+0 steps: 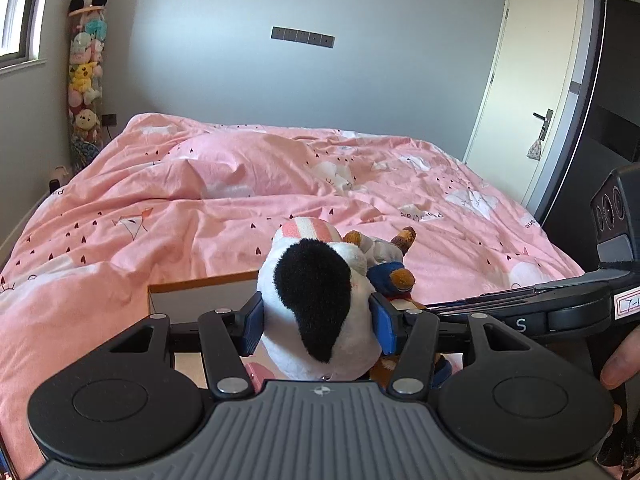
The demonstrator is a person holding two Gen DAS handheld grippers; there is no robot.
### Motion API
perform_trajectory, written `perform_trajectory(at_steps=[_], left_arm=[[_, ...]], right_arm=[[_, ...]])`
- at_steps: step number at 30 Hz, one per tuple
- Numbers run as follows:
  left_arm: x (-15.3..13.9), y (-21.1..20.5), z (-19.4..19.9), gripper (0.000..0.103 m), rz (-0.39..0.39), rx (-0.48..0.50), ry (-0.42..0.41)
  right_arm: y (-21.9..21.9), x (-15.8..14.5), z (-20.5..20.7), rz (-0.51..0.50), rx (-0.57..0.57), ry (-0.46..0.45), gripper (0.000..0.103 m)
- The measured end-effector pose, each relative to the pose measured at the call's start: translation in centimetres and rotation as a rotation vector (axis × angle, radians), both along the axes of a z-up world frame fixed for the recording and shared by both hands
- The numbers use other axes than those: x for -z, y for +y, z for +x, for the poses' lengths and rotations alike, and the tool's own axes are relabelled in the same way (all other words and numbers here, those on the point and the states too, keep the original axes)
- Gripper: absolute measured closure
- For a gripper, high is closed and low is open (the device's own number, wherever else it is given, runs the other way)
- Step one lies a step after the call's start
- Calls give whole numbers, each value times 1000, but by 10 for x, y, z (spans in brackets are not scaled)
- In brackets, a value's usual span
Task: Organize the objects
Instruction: 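Lift and carry both plush toys into the orange box with both grippers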
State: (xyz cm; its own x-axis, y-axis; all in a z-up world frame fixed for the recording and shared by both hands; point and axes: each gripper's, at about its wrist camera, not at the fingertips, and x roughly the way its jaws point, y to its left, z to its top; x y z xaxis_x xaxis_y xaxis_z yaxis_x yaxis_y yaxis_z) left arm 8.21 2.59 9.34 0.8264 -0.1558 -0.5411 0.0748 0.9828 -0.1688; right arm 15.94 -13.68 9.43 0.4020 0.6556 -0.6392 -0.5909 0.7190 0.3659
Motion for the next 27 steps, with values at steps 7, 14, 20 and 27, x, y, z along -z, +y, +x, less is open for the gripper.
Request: perform_trajectory(at_steps=[7, 14, 20, 27], left_arm=[[17, 17, 31, 42, -85, -40, 12], [74, 20, 53, 42, -184, -64, 141], [108, 8, 61, 42, -184, -86, 199], [133, -6, 61, 42, -100, -68, 239]], right_arm=[[12, 9, 33, 40, 46, 20, 58], [20, 59, 63, -46, 68, 145, 58], [17, 98, 80, -122, 94, 234, 58], [18, 130, 95, -174, 91, 320, 58]])
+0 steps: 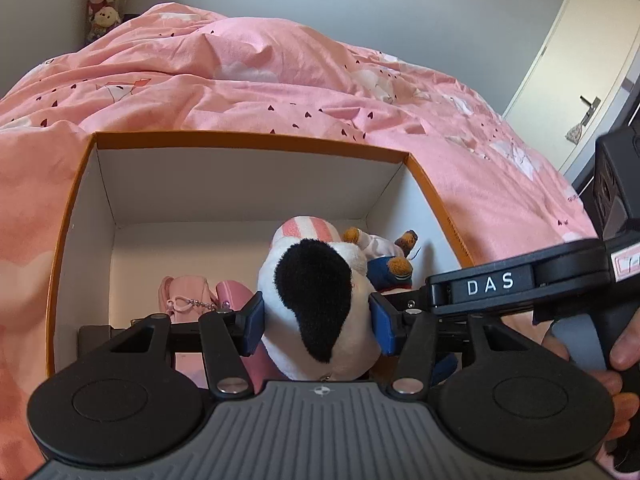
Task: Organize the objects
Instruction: 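Lift and carry both plush toys into the orange box with both grippers, then lower both plush toys beside the pink bag and open both grippers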
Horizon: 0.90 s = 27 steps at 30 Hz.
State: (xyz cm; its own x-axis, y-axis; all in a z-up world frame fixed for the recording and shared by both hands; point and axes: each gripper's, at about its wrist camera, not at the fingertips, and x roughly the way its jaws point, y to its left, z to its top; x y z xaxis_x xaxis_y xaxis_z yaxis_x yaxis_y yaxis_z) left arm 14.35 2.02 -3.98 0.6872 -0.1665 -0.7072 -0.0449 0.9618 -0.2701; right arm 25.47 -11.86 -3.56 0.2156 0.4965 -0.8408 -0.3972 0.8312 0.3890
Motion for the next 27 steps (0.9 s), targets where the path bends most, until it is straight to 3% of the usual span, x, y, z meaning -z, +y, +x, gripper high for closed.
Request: perform_trajectory(at_steps=[7, 14, 17, 25, 27], left_arm=[[8, -12, 1, 41, 100, 49, 21], [17, -16, 5, 36, 121, 114, 67], [18, -11, 6, 35, 85, 144, 82], [7, 26, 2, 35, -132, 187, 124], [4, 28, 2, 35, -129, 187, 112]], right_arm=[[13, 12, 6, -50, -63, 24, 58], [26, 21, 12, -132, -130, 39, 58], [34, 24, 14, -175, -162, 31, 58], [44, 29, 17, -242, -221, -4, 58], [45, 28, 17, -252, -238, -9, 58]])
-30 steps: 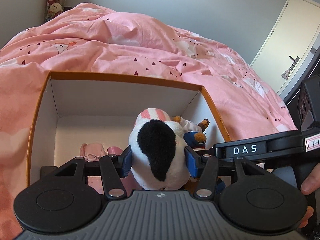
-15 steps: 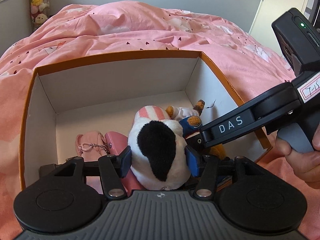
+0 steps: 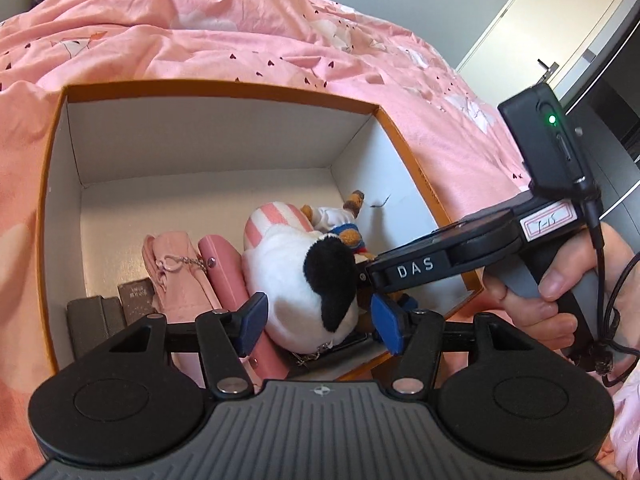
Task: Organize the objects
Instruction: 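Lower both plush toys beside the pink bag and open both grippers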
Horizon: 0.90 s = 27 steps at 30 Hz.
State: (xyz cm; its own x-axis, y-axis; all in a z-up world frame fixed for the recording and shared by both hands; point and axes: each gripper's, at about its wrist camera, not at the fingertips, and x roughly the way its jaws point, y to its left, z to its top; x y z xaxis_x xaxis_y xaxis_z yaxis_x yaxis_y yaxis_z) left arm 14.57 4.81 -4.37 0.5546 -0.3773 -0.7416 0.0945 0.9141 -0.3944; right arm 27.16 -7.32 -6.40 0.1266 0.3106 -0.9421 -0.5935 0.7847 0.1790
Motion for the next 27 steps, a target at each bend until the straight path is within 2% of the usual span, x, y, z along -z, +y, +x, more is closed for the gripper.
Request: perform_trajectory(at_steps=[3, 6, 8, 11, 14, 20, 23, 27], left_arm=[[-1, -10, 4, 35, 81, 23, -36], [7, -20, 9, 38, 85, 52, -13], [15, -21, 12, 48, 95, 22, 18], [25, -11, 16, 52, 24, -11, 68], [25, -8, 21, 53, 8, -23, 99], [25, -25, 34, 54, 103, 1, 182], [25, -27, 39, 55, 124, -1, 211], [18, -28, 36, 56, 194, 19, 198]], right_arm=[[1, -3, 1, -14, -25, -7, 58], [3, -9, 2, -13, -40, -4, 58], [2, -11, 5, -17, -37, -1, 58], [1, -10, 7, -21, -41, 13, 58], [0, -9, 7, -33, -57, 14, 58], [7, 6, 4, -74, -51, 32, 58], [8, 10, 6, -84, -41, 41, 58], [3, 11, 10, -34, -13, 84, 60]])
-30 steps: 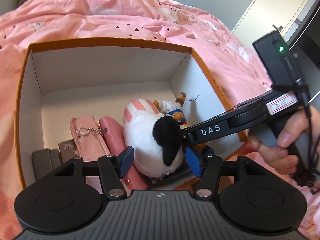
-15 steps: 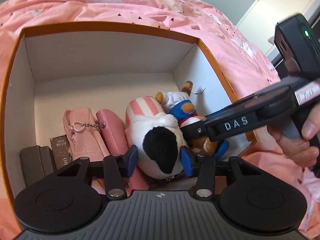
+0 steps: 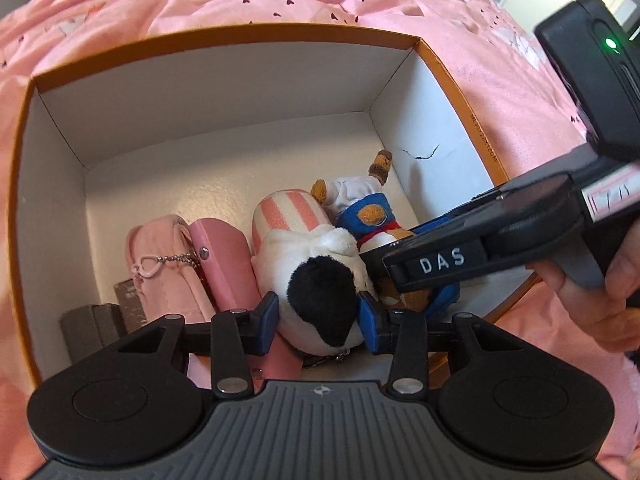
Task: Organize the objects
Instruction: 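Lower both plush toys beside the pink bag and open both grippers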
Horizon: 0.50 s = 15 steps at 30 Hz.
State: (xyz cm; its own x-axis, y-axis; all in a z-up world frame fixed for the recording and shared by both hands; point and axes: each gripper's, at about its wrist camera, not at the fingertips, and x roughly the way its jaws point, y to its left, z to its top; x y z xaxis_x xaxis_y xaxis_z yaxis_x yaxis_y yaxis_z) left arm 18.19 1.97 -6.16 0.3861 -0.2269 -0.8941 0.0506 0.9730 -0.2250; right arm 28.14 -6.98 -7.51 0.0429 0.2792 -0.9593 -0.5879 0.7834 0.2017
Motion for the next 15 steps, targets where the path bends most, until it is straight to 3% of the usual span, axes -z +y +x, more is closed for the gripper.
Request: perform_trajectory(at_steps=[6, 10, 15], left_arm=[[3, 1, -1, 56, 1, 10, 1], [4, -7, -2, 56, 40, 23, -11], [7, -5, -5, 56, 36, 25, -28]], right_arm=[[-8, 7, 7, 51, 43, 62, 60], [-7, 8, 4, 22, 42, 41, 59], [-7, 3, -1, -3, 32, 5, 55]])
